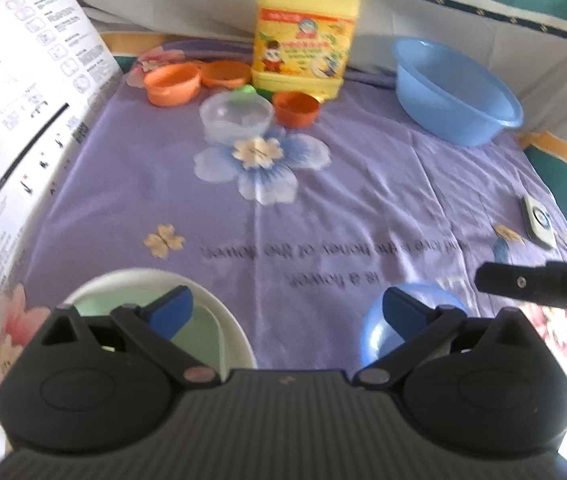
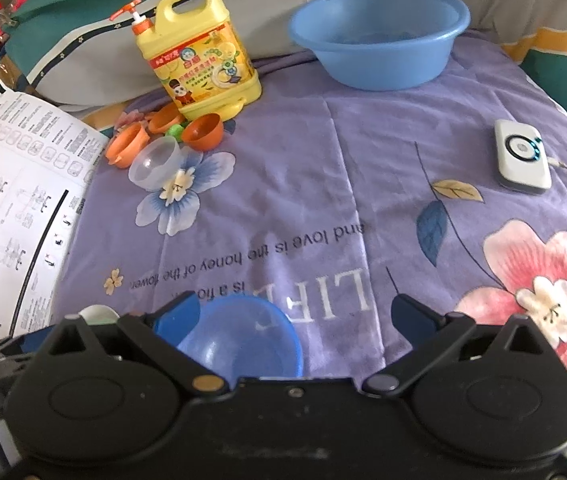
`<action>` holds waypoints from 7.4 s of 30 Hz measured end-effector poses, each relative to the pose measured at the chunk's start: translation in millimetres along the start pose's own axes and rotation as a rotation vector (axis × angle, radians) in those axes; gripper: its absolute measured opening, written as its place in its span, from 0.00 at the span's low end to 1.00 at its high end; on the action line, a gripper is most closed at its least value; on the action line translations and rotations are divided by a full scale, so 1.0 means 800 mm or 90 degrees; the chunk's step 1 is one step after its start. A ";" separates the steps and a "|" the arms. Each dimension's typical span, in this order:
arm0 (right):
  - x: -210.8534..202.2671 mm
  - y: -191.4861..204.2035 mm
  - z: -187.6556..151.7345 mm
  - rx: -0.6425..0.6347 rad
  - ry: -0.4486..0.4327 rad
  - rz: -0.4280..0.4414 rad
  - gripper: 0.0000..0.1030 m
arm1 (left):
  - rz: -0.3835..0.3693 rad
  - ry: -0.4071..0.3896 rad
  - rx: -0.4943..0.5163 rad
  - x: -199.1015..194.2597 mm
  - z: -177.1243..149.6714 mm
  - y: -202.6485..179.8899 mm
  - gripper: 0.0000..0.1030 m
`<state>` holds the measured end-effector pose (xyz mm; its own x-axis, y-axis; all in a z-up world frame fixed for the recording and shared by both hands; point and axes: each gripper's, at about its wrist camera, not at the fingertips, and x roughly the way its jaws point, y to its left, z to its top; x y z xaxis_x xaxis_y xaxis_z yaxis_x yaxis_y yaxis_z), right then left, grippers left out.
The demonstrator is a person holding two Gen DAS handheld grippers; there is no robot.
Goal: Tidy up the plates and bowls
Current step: 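Move the right gripper to the clear plastic bowl and close on its rim, then carry the clear bowl with the right gripper and lower it into the blue bowl, then open the right gripper and withdraw it from the nested bowls, then move the right gripper to the orange bowl and close on its rim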
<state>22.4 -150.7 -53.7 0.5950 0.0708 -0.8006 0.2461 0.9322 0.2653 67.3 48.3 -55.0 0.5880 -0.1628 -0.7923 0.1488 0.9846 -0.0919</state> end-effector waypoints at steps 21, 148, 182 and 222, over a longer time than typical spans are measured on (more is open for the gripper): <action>0.139 0.123 0.156 0.021 0.027 0.042 0.83 | 0.070 -0.011 -0.100 0.112 0.164 0.120 0.94; -0.045 0.003 -0.033 -0.037 -0.024 -0.040 0.86 | -0.013 0.072 0.011 -0.027 -0.021 -0.031 0.95; -0.031 0.016 -0.007 -0.034 -0.014 -0.037 1.00 | 0.025 0.044 -0.014 -0.027 0.027 0.005 1.00; 0.266 0.090 0.249 0.022 0.035 0.092 0.32 | 0.045 0.001 -0.010 0.233 0.241 0.029 0.59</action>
<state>319.0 -138.9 -97.8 0.5839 0.2239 -0.7803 0.1868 0.8984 0.3975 334.1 28.6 -88.4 0.5959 -0.0934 -0.7976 0.0949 0.9944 -0.0455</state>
